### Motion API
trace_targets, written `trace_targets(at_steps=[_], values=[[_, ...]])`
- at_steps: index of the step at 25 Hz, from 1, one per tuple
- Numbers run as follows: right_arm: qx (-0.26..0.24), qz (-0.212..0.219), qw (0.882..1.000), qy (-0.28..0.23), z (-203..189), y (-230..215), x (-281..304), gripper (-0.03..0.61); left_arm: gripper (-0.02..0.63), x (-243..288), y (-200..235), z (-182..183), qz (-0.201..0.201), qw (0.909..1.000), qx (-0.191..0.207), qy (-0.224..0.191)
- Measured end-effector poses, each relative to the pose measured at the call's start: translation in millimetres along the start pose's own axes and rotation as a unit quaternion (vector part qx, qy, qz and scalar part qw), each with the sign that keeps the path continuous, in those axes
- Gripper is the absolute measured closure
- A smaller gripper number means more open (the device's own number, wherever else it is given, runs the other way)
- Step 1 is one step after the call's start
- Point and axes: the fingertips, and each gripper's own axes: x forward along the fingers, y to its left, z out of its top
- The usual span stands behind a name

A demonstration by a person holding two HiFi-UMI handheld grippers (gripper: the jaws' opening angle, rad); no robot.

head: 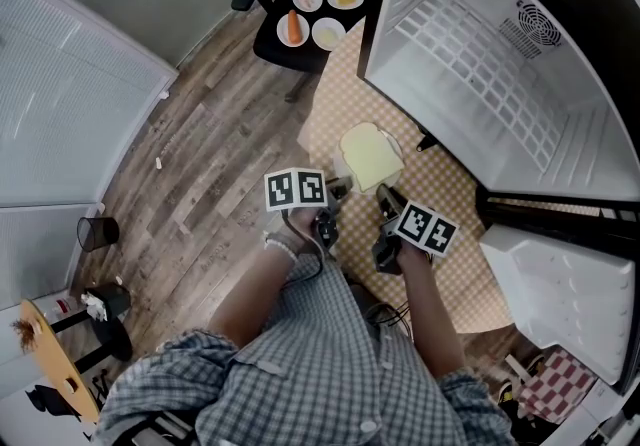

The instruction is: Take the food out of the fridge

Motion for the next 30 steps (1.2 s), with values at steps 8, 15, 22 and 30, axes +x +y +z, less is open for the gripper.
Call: trace_targets(at_steps=[8,15,22,30], values=[[-0.022,-0.009,1.0,-0.011,6.8,-2.6,-1.3,0.52,0.459,-4.0,-7.9,9.9,-0.007,0.9985,0.054,-0.005],[-0.076,-0.042,0.996,-0.017,12.7,-10.8,-11.2,0.512,0.451,-17.2,-6.8,23.5,0.005,0.9955,0.094,-0.011],[-0.206,-0.105,0.969,-0.092,49.9,0.7,-45.3,0.541,0.591,-33.8,-36.0,39.2,-0.008,0.9816,0.187,-0.038],[-0.316,-0.091,0.934,-0.137,65.7,49.7,-78.4,0.563,0.607,-59.1,-88.5,51.9,-0.021,0.9429,0.322,-0.082]])
